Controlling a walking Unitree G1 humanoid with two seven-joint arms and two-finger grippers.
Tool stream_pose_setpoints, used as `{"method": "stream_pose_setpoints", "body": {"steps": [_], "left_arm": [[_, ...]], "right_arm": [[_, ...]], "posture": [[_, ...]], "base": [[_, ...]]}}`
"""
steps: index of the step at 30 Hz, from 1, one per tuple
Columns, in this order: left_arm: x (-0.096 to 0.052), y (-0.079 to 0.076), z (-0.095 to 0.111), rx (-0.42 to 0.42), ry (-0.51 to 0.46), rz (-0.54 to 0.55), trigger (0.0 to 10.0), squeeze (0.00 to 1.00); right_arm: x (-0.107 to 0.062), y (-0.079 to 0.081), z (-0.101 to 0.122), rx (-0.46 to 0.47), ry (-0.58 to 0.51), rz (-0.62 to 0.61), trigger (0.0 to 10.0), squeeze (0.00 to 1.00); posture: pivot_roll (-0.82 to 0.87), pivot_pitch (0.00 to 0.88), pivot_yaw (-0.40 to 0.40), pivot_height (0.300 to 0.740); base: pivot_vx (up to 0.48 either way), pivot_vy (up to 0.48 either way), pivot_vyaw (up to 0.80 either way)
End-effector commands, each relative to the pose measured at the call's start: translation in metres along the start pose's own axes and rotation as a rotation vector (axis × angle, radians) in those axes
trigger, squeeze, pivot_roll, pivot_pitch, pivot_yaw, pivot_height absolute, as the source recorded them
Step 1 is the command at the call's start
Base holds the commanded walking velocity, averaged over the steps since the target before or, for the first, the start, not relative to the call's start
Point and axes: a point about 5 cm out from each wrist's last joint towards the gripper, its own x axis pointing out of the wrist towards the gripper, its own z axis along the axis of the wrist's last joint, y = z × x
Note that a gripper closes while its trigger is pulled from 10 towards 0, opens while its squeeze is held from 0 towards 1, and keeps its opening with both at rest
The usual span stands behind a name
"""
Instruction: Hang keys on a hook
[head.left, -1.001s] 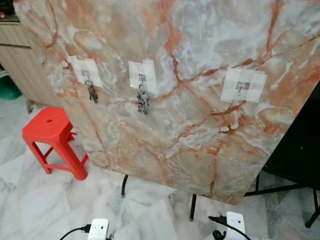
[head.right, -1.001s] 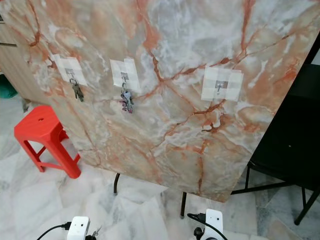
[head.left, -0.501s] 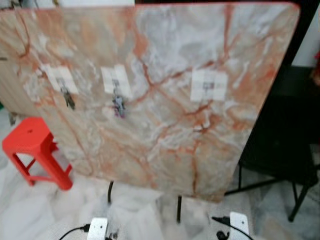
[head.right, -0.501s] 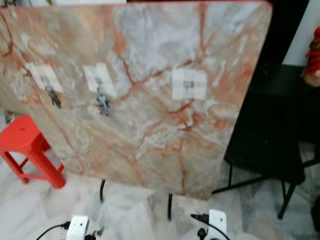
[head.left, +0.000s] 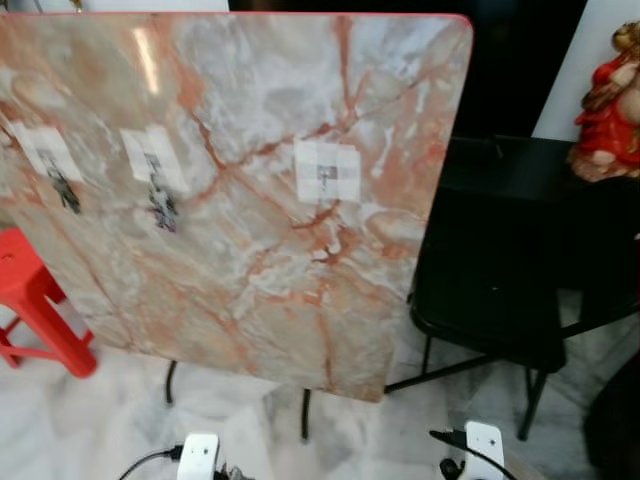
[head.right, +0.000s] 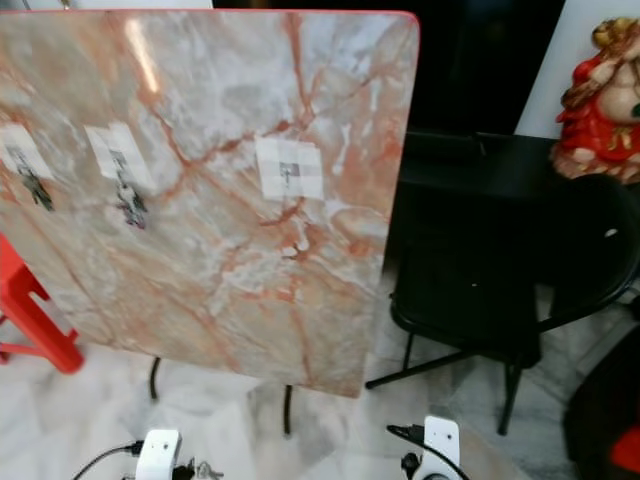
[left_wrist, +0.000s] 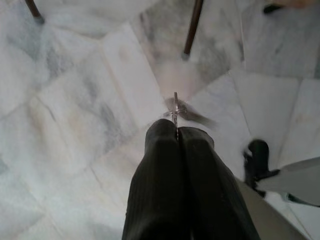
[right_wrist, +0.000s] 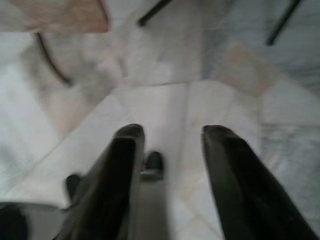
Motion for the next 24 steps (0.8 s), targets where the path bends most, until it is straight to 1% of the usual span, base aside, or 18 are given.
{"method": "stream_pose_setpoints", "body": {"steps": [1,14,16,19,22,23,24], "left_arm": [[0.001,-0.002,0.004,0.004,-0.012,-0.002,10.0,0.0],[0.002,-0.001,0.007,0.015,-0.016,0.006,10.0,0.0],[0.002,0.0,0.008,0.02,-0.019,0.016,10.0,0.0],[0.003,0.005,0.015,0.02,-0.051,0.053,10.0,0.0],[0.005,0.01,0.033,0.026,-0.122,0.071,10.0,0.0],[0.005,0.01,0.033,0.026,-0.122,0.071,10.0,0.0],[0.005,0.01,0.037,0.026,-0.142,0.075,10.0,0.0]], "right_arm": [[0.0,-0.006,0.001,-0.008,-0.001,-0.015,10.0,0.0],[0.0,-0.006,0.001,-0.007,-0.001,-0.013,10.0,0.0],[0.0,-0.006,0.001,-0.008,-0.001,-0.013,10.0,0.0],[0.0,-0.006,0.001,-0.01,0.0,-0.013,10.0,0.0],[0.0,-0.007,0.001,-0.015,0.0,-0.011,10.0,0.0],[0.0,-0.007,0.001,-0.015,0.0,-0.011,10.0,0.0],[0.0,-0.007,0.001,-0.016,0.0,-0.011,10.0,0.0]], "posture": [[-0.02,0.0,0.021,0.74],[-0.03,0.0,0.025,0.74],[-0.03,0.0,0.025,0.74],[-0.03,0.0,0.022,0.74],[-0.03,0.0,0.023,0.74],[-0.03,0.0,0.023,0.74],[-0.03,0.0,0.023,0.74]], "base": [[0.0,-0.48,0.0],[0.0,-0.468,0.0],[0.0,-0.262,0.0],[0.0,0.0,0.0],[0.0,0.0,0.0],[0.0,0.0,0.0],[0.0,0.0,0.0]]}}
